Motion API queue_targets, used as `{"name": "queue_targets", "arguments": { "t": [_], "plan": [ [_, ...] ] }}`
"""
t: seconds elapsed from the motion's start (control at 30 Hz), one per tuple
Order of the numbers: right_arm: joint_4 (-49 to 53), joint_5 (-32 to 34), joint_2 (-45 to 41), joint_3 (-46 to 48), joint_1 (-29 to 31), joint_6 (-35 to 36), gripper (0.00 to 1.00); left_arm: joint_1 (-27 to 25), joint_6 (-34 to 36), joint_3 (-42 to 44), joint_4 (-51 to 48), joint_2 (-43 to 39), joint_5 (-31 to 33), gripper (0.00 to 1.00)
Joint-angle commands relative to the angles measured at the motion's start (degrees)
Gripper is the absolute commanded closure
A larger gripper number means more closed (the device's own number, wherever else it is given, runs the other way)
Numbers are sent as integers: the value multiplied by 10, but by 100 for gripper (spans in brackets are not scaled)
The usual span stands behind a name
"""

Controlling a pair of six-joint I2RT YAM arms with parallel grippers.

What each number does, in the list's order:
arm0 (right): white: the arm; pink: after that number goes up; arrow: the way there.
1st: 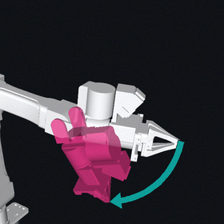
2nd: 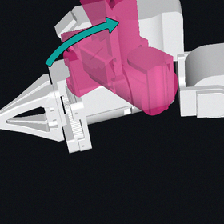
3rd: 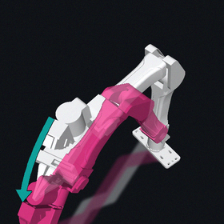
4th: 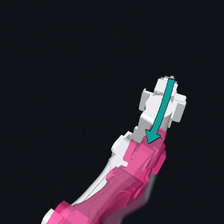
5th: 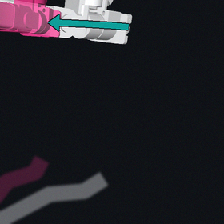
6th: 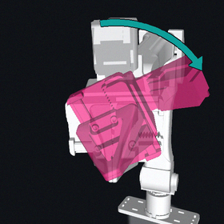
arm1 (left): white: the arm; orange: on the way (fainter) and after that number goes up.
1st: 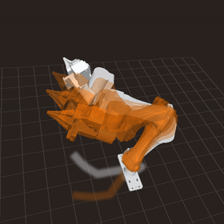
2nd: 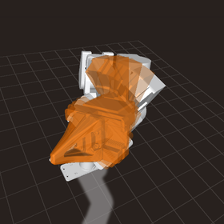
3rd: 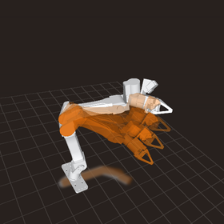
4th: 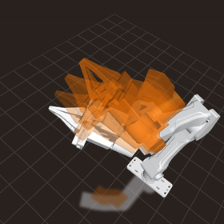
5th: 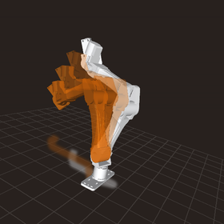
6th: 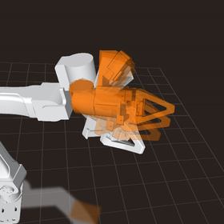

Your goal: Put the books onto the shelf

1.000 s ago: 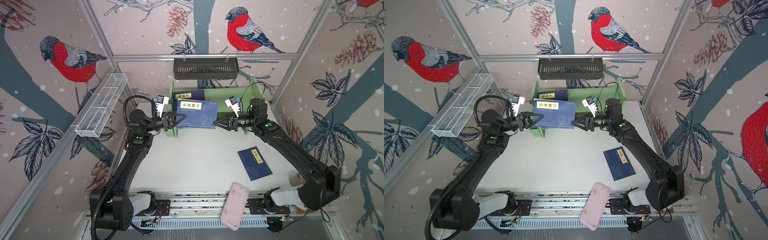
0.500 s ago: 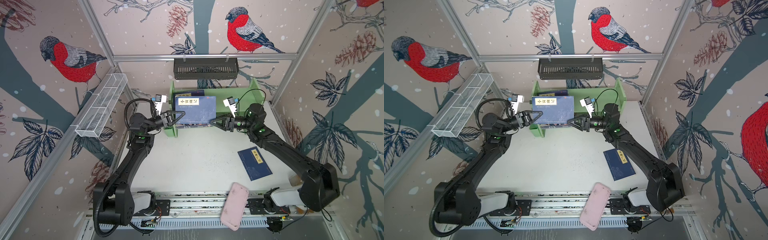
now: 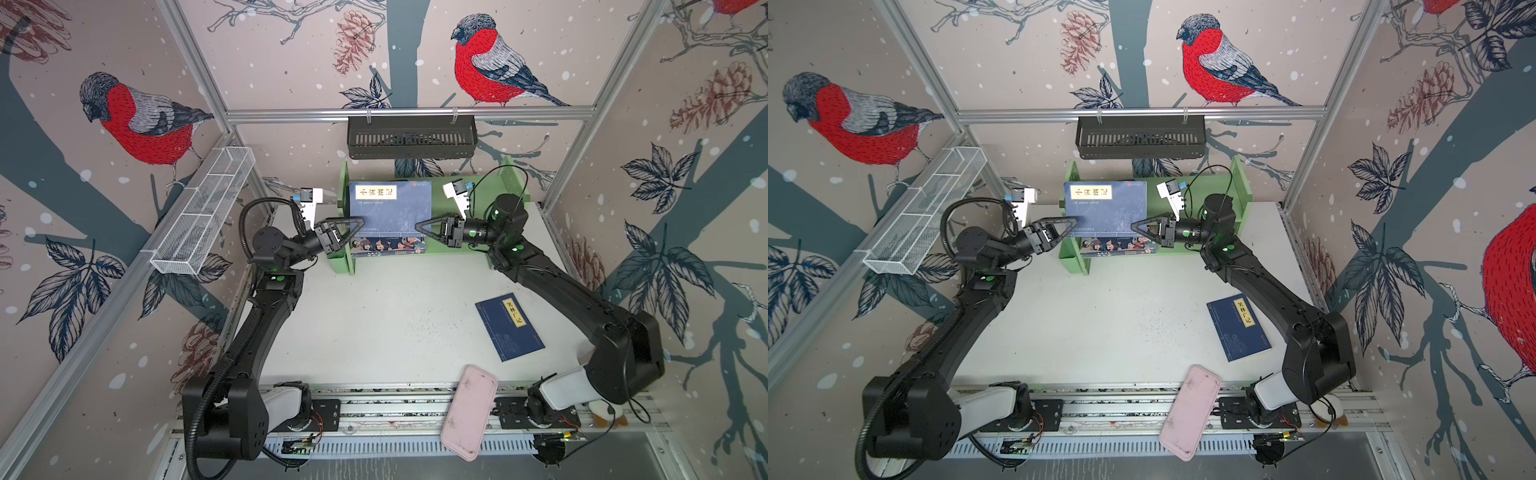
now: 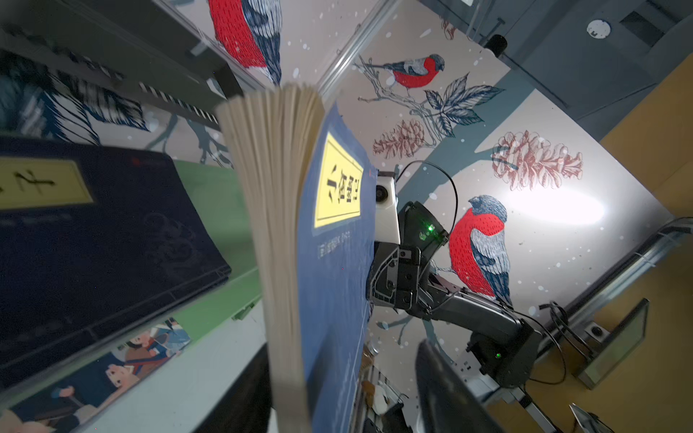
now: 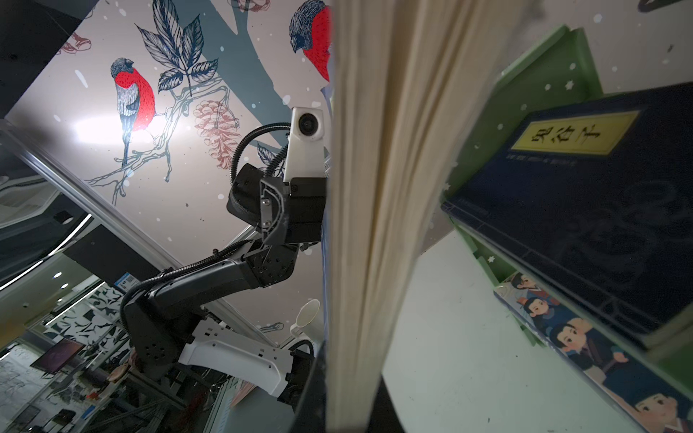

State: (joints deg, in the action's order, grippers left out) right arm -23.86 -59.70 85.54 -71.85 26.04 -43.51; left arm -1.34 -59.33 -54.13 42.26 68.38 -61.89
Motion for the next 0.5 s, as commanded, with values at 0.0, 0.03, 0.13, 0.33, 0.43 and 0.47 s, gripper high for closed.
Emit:
{"name": "queue_targets", "arguments": {
  "t": [0.0,0.03,0.13,0.33,0.43,0.47],
  "plan": [
    [36,37,5,-31,-12,20,99,16,77,-45,-80,-9,20,31],
    [57,43,13,-44,-18,28,99,19,99,-63,-110,-12,18,30],
    [99,37,50,-88,-32,22,100,21,213,-125,-266,-18,33,30],
    [154,16,129,-172,-35,12,100,21,356,-181,-433,-20,102,28],
    [177,6,160,-210,-33,10,100,21,346,-168,-418,-19,99,27],
    [185,3,168,-221,-32,10,99,21,342,-164,-411,-18,98,27]
  ]
}}
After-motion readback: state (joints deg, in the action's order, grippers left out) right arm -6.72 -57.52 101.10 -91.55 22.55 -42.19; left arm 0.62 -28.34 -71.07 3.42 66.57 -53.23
